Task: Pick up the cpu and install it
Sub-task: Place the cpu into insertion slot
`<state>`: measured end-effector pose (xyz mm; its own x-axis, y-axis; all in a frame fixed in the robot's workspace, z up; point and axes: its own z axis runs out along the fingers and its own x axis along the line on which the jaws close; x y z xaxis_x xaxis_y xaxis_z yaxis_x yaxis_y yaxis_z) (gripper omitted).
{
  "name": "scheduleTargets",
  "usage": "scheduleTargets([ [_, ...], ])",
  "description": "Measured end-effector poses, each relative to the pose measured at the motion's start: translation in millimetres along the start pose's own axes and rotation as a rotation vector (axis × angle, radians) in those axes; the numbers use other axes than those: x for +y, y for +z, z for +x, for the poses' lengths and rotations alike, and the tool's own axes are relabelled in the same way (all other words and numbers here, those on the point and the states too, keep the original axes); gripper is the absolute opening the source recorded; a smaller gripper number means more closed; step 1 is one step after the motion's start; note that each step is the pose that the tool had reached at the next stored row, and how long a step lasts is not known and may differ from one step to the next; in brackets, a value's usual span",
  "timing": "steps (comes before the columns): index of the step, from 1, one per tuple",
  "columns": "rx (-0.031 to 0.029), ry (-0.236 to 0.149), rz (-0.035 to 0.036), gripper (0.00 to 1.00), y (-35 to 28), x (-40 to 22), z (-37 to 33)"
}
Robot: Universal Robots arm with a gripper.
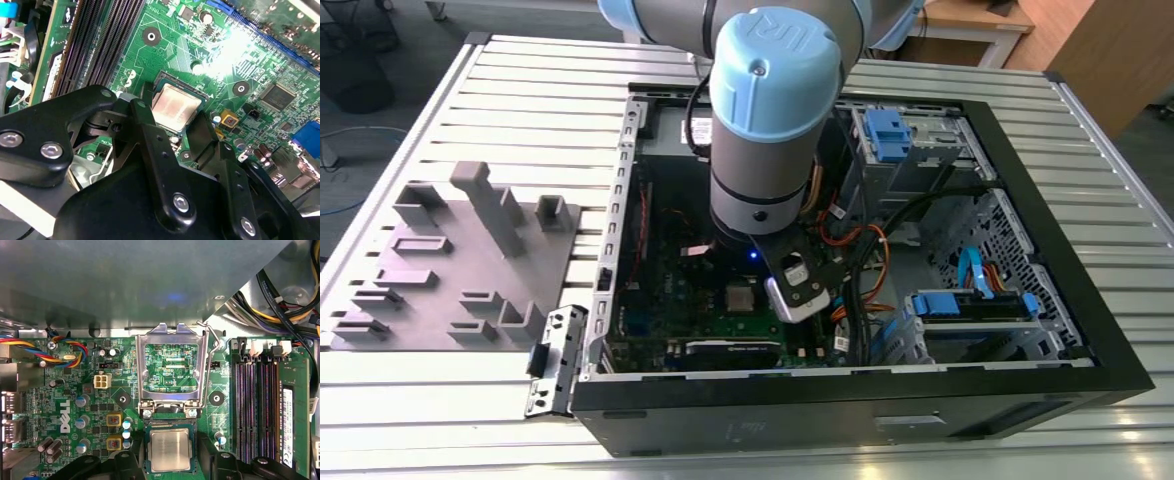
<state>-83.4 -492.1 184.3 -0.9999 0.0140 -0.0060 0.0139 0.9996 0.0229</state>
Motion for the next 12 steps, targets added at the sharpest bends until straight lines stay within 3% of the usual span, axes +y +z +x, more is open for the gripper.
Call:
scheduleTargets([
  [12, -0.0002, 0.009, 0.0, 0.54, 0.3, -0.1, -0.6],
])
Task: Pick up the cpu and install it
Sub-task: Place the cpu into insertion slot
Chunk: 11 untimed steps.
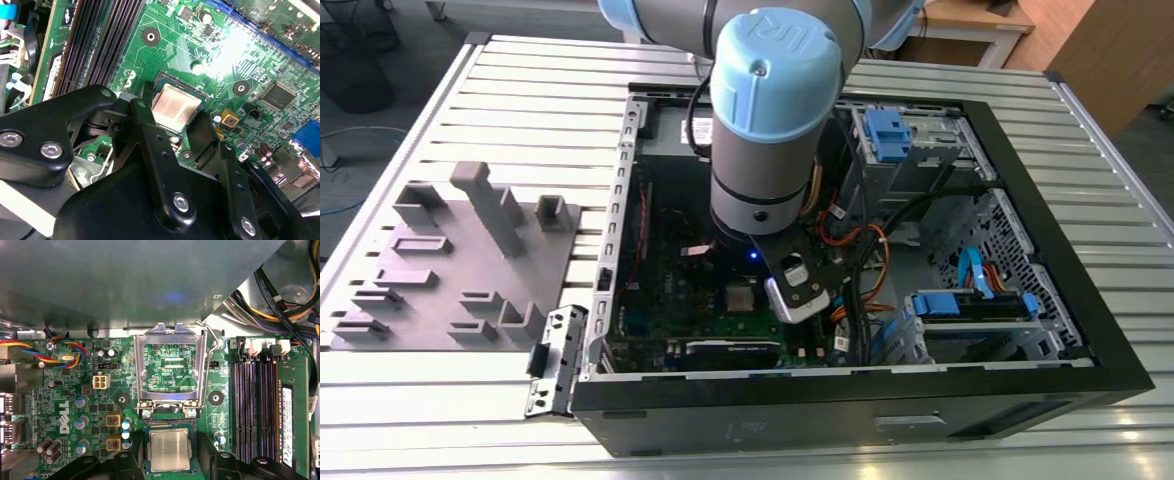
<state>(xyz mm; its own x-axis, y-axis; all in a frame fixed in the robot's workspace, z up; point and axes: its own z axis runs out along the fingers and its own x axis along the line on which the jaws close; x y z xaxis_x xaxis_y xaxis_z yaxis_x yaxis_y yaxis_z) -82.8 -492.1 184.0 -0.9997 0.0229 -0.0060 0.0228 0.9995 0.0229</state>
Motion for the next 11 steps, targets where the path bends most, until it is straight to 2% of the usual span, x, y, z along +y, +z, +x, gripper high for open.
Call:
scheduleTargets([
  [11, -0.0005, 0.003, -0.0008, 0.54, -1.1, 0.1, -0.4],
])
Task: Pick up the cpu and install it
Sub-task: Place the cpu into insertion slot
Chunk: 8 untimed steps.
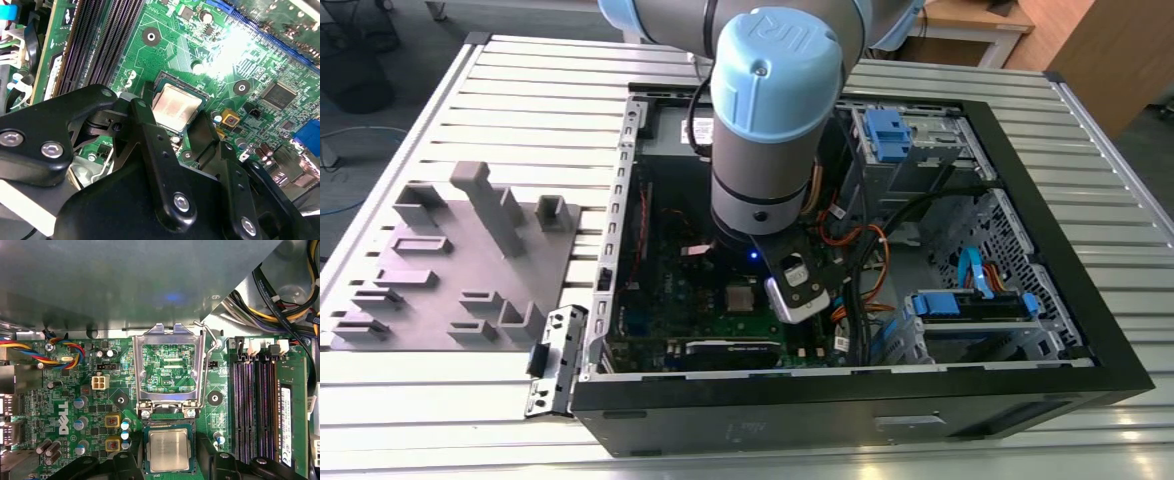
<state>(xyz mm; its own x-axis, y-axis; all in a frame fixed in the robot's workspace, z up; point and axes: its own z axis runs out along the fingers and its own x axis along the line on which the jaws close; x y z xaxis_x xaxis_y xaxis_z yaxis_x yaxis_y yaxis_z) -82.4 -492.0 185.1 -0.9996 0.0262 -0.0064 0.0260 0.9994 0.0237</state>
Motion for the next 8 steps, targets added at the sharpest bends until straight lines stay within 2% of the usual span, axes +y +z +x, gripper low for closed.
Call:
scheduleTargets([
  [8, 0.0002, 0.0, 0.0003, 0.54, -3.4, 0.0, 0.0],
])
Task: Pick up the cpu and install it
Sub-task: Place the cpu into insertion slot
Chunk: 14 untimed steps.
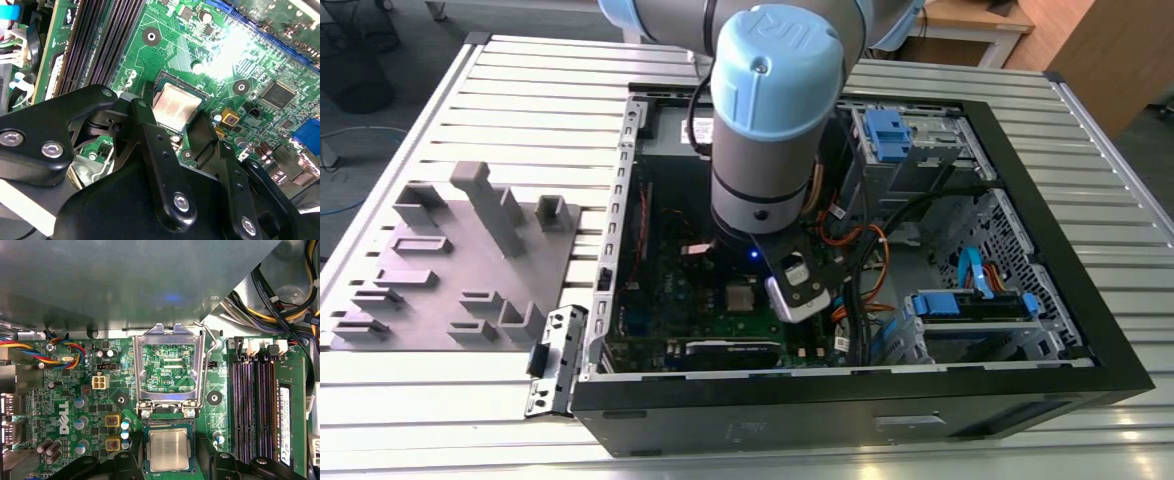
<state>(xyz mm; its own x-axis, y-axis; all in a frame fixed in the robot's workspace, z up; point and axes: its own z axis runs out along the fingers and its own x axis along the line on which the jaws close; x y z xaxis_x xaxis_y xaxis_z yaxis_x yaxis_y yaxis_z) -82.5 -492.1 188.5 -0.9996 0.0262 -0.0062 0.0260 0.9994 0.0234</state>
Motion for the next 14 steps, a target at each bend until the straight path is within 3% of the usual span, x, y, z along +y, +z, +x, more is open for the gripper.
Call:
scheduleTargets([
  [11, 0.0003, 0.0, 0.0008, 0.54, -4.6, 0.0, 0.0],
  [14, 0.0002, 0.0, 0.0006, 0.54, -9.6, 0.2, 0.0],
])
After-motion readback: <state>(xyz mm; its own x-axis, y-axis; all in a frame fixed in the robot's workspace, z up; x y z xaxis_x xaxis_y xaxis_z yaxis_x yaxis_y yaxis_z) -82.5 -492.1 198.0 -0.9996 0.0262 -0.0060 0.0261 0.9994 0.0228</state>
